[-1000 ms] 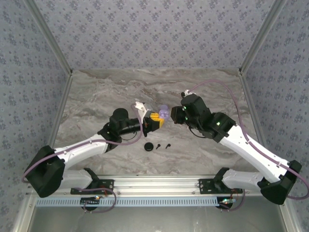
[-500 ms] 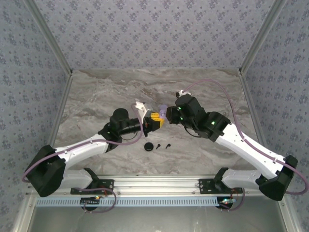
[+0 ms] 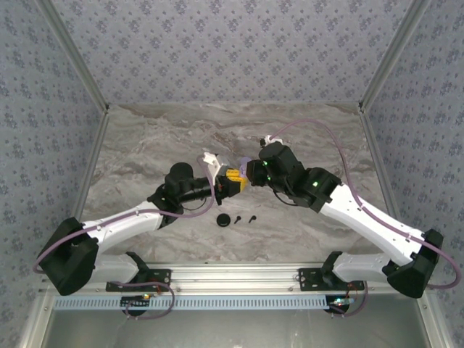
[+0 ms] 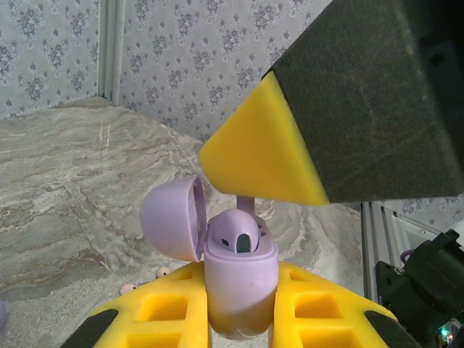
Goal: Insert the wireless bluetooth earbuds into the charging case
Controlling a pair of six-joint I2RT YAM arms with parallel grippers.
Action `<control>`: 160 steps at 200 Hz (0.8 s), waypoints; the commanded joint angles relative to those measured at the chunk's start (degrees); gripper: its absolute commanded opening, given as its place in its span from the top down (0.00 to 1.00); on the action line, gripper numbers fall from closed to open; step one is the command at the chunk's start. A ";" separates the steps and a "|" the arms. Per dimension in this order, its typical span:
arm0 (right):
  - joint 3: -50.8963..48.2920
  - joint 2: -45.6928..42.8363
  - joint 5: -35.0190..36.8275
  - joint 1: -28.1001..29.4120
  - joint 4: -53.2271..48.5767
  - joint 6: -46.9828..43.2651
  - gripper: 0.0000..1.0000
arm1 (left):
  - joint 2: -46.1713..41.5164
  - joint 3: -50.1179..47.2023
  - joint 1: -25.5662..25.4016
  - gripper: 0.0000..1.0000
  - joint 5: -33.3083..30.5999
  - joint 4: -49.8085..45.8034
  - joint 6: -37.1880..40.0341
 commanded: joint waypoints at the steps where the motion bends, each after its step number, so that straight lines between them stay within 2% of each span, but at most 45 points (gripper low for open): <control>1: 2.03 0.47 1.26 0.74 -0.03 -0.08 0.77 | 0.18 2.14 -0.53 1.00 0.91 2.80 -0.48; 51: 1.26 -0.26 -0.86 1.18 -0.32 0.28 0.76 | 0.17 1.96 -0.55 1.00 -0.45 3.36 -0.77; 102: 0.24 -2.93 -8.48 -0.77 3.64 0.46 0.66 | 0.19 1.95 -0.54 1.00 0.16 5.66 -1.81; 119: 0.80 -3.97 -11.14 -1.96 4.68 -0.02 0.58 | 0.19 1.96 -0.53 1.00 0.59 6.47 -2.12; 160: 4.19 -6.54 -10.66 -5.58 -0.11 -4.11 0.47 | -0.66 1.62 -0.54 1.00 0.69 8.81 -3.21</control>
